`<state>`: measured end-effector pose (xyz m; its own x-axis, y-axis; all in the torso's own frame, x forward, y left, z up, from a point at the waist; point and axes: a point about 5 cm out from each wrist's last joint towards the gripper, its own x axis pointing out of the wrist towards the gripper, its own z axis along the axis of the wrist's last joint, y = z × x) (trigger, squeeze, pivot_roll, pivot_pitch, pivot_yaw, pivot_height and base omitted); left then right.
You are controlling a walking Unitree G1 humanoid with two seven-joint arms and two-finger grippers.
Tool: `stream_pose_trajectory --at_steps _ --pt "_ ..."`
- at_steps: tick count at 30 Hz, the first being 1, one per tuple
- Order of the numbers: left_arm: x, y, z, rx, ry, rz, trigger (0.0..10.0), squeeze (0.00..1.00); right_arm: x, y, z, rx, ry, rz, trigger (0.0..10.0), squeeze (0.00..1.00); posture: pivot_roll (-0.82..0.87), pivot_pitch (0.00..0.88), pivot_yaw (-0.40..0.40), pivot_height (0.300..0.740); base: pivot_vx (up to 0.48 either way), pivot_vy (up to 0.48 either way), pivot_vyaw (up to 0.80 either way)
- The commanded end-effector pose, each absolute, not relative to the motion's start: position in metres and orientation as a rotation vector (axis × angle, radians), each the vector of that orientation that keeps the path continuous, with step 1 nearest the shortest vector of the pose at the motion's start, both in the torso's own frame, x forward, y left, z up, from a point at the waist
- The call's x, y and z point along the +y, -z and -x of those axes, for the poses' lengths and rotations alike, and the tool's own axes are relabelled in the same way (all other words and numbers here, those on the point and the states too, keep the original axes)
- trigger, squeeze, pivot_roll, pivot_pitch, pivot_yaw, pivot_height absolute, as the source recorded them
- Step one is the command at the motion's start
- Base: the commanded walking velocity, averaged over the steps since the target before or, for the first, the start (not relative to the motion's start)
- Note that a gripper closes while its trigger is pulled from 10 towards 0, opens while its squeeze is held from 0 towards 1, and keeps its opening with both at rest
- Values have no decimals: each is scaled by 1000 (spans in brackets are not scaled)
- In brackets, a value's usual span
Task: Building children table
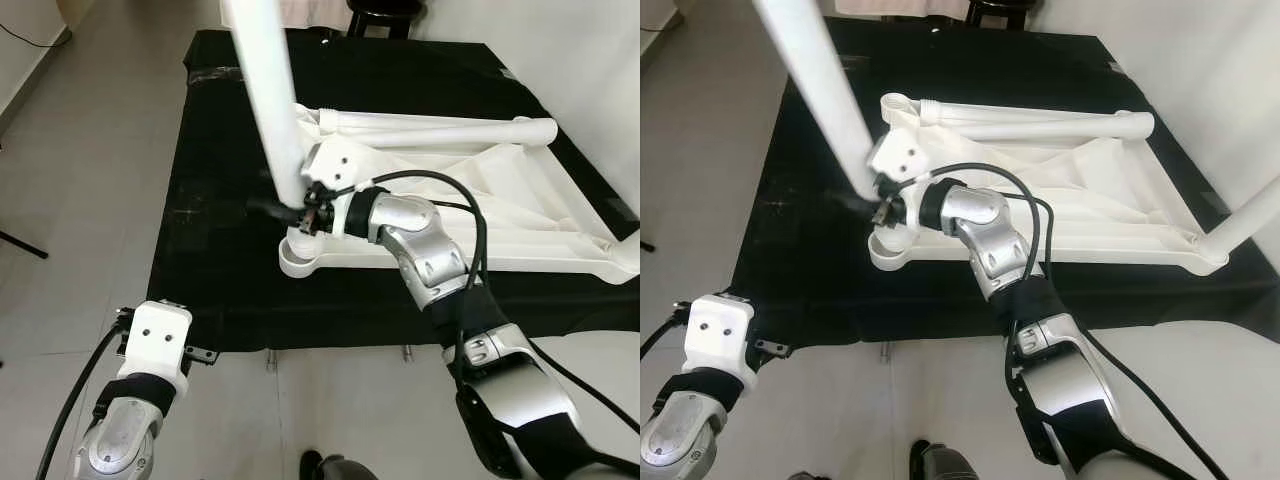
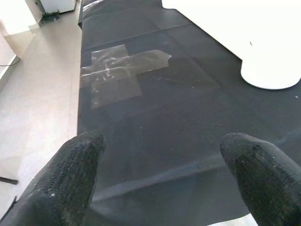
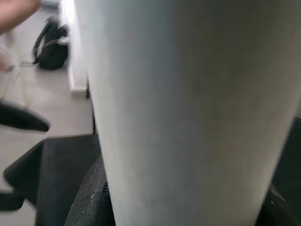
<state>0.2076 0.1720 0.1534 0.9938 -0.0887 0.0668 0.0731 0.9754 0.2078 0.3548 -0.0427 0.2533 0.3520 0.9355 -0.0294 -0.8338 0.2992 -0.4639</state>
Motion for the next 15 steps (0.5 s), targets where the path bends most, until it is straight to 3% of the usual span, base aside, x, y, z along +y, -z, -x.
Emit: stream_pose_trajectory --at_steps 1,12,15 --pt "170 -156 -204 -87 87 -200 10000 0 -48 -237 -355 -191 -1209 461 10000 0 -202 252 -132 740 0 0 0" --pt "168 -156 -204 -89 91 -197 10000 0 -40 -233 -346 -184 -1303 490 10000 0 -207 262 -141 740 0 0 0" --pt "168 -157 -205 -91 91 -197 10000 0 -34 -236 -348 -158 -1317 390 10000 0 -209 268 -147 740 0 0 0"
